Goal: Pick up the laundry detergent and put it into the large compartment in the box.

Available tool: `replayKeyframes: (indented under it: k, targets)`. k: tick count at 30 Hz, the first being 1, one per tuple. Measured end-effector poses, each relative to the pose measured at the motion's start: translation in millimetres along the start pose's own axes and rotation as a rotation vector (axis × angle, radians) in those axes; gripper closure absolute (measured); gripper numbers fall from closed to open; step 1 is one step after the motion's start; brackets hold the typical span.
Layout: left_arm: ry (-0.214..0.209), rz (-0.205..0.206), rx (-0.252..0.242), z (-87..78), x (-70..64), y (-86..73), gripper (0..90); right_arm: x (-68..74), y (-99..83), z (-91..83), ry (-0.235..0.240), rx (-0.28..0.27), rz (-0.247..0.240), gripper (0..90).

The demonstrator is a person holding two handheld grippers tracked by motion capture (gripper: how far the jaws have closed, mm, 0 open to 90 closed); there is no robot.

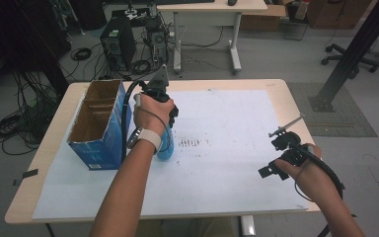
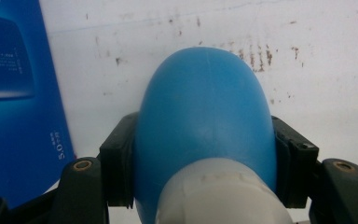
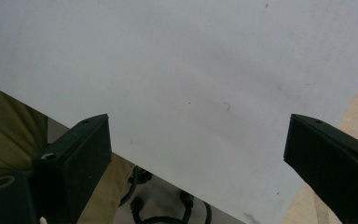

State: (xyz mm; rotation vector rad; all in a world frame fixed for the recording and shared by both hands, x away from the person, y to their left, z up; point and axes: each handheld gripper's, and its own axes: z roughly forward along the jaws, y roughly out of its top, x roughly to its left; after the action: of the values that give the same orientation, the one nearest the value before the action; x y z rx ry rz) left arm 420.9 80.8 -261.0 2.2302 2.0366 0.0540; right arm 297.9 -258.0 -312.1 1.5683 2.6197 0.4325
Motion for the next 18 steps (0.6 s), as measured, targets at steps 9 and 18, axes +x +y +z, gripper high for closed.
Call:
replayKeyframes:
  k: [9,18]
  targets:
    - [0.000,0.007,-0.007,-14.3,1.8,-1.7,37.5,0.5,0.4,-1.1,0.001,-0.003,-0.003,7.7]
    - [0.003,0.016,0.003,-23.2,2.9,-3.0,37.5,0.4,-0.2,-3.9,-0.001,-0.009,-0.006,7.7]
